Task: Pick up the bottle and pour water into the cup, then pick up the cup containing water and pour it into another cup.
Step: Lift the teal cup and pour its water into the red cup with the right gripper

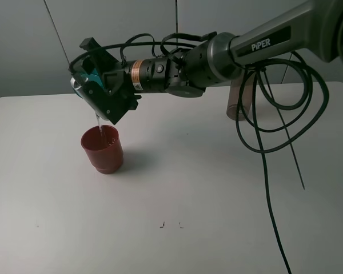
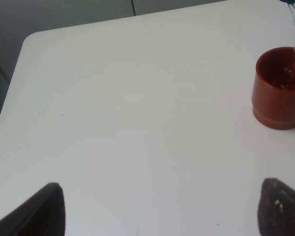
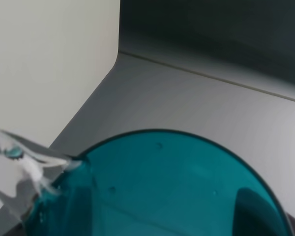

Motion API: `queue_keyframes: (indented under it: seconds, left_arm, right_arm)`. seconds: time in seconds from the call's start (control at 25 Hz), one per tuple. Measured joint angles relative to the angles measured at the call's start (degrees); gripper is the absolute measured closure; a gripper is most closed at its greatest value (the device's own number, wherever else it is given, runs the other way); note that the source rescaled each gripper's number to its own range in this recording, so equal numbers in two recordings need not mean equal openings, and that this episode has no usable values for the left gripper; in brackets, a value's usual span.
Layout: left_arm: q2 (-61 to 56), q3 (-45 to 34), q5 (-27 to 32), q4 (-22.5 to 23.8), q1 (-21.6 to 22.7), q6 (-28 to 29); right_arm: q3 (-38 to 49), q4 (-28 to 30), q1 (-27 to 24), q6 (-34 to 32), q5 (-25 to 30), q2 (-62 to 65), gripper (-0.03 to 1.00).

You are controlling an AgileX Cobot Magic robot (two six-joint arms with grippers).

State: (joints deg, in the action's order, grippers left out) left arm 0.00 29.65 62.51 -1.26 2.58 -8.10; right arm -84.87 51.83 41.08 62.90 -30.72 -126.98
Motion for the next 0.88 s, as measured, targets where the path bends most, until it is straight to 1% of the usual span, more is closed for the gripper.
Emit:
queue_keyframes:
  seconds: [0.2,0.32,0.48,0.64,0.88]
  left_arm:
    - [0.0,0.0,0.0,0.0,0.0,0.0]
    - [0.0,0.0,0.0,0.0,0.0,0.0]
    - [0.0,0.0,0.0,0.0,0.0,0.0]
    - [0.0,0.0,0.0,0.1,0.0,0.0]
    - [0.0,0.0,0.0,0.1,0.0,0.0]
  right_arm:
    - [0.0,-1.48,0.0,3.74,-0.19,0.0,0.88]
    - [0.0,-1.73,0.0,4.8,-1.02,0.0,0.88]
    - [0.0,-3.4,0.0,5.45,-3.28,0.0,0.88]
    - [0.0,-4.36,0.0,6.73,-3.64,0.0,0.88]
    - [0.0,-4.36,0.0,6.97,-4.1,0.0,0.88]
